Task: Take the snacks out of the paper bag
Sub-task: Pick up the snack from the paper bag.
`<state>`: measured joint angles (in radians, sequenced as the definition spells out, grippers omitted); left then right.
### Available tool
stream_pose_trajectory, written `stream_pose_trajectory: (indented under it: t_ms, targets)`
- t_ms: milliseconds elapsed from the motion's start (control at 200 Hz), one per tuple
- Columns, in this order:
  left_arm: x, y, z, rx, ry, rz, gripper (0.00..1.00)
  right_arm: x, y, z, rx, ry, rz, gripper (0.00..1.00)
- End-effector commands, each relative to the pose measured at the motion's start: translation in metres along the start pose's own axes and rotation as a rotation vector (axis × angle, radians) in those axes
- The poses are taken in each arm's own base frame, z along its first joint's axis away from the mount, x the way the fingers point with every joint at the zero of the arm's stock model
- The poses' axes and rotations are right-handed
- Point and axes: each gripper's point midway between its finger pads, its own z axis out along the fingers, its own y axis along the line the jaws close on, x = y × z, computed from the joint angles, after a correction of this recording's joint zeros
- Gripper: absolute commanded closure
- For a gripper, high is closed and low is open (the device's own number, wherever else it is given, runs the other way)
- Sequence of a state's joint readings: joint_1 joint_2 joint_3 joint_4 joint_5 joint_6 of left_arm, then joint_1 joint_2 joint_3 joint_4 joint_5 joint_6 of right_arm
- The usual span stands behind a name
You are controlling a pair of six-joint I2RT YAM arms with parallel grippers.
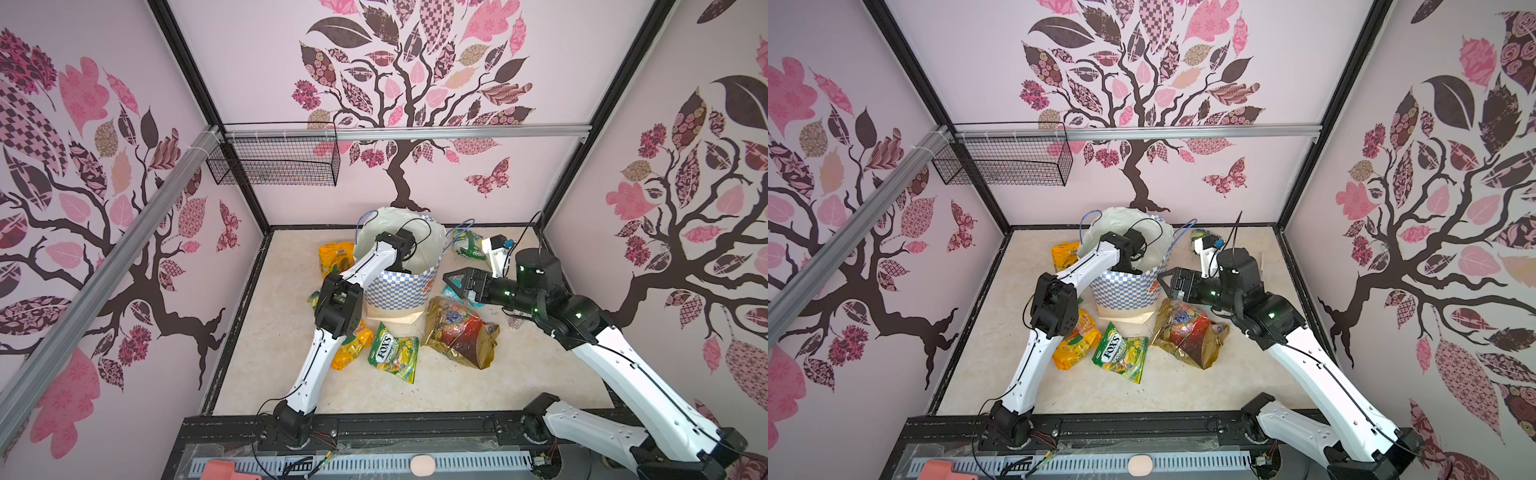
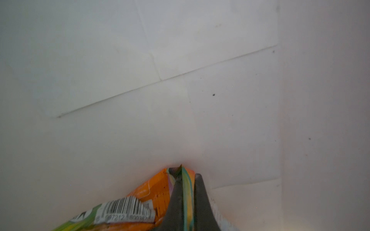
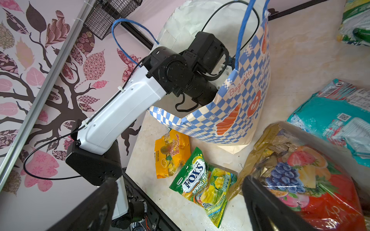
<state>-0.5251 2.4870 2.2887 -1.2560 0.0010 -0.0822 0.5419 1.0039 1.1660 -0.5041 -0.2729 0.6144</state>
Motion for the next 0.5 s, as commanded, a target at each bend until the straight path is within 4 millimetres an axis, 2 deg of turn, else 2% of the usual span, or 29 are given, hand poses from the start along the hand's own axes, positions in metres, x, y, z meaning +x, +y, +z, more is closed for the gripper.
stream_pose_trajectory:
  t_ms: [0, 225, 495]
  targets:
    - [-0.013, 0.0, -0.045, -0.003, -0.105, 0.0, 1.0, -0.002, 0.004, -0.005, -0.012, -0.015, 0.001, 0.0]
    - [-0.022, 0.006, -0.077, -0.049, -0.195, 0.013, 1.0, -0.002, 0.004, -0.004, -0.013, -0.013, 0.002, 0.0]
    - [-0.029, 0.005, -0.11, -0.055, -0.278, 0.026, 1.0, -0.001, 0.003, -0.003, -0.011, -0.011, 0.005, 0.0]
